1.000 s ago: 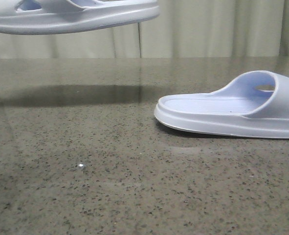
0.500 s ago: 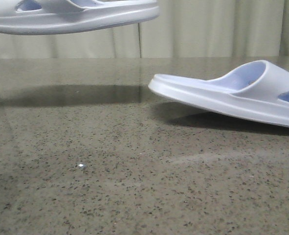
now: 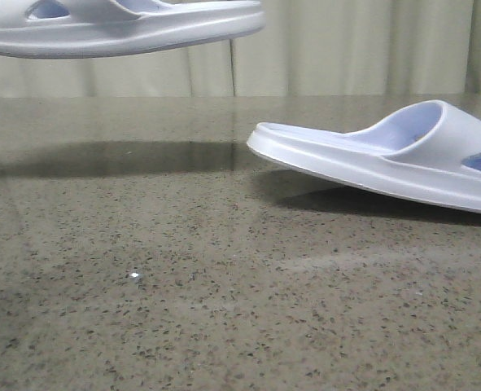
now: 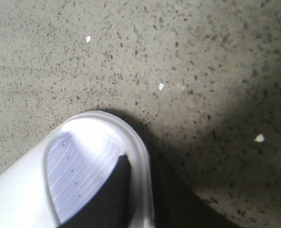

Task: Insert blue slippers together front up
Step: 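Lower the right gripper onto the heel of the other slipper and grasp, then lift the second slipper off the table with the right gripper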

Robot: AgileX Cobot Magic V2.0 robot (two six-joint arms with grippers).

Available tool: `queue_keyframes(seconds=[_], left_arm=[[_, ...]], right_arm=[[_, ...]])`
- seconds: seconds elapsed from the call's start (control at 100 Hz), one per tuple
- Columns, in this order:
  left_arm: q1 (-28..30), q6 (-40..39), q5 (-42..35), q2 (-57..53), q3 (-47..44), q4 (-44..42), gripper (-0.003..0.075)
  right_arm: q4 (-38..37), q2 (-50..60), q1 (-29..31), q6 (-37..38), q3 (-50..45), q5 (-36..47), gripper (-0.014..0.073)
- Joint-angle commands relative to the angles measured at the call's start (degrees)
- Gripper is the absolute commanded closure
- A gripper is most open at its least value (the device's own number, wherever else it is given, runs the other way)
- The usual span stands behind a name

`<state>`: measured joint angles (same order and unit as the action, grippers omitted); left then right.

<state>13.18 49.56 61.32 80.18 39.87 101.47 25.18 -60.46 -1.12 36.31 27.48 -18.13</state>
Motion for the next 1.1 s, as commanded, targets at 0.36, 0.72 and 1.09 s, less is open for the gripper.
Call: queue_keyframes(seconds=[0.36,0.72,1.09], left_arm=[[0.10,-0.35,2.87,-1.82,1.53,5.07,0.0704],[0.10,-0.35,2.52,-1.82,1.53,4.84,0.0704],[0.10,-0.35,2.14,-1.82,1.53,4.62,0.0704]], right_arm=[[-0.47,1.70,-0.06,-1.77,0.72,3.65,0.0693],[-0.47,7.19,-0.06,-4.03,2.88,4.29,0.0694],[-0.47,9.75,-0.06,-6.95,10.20,2.45,0.0694]])
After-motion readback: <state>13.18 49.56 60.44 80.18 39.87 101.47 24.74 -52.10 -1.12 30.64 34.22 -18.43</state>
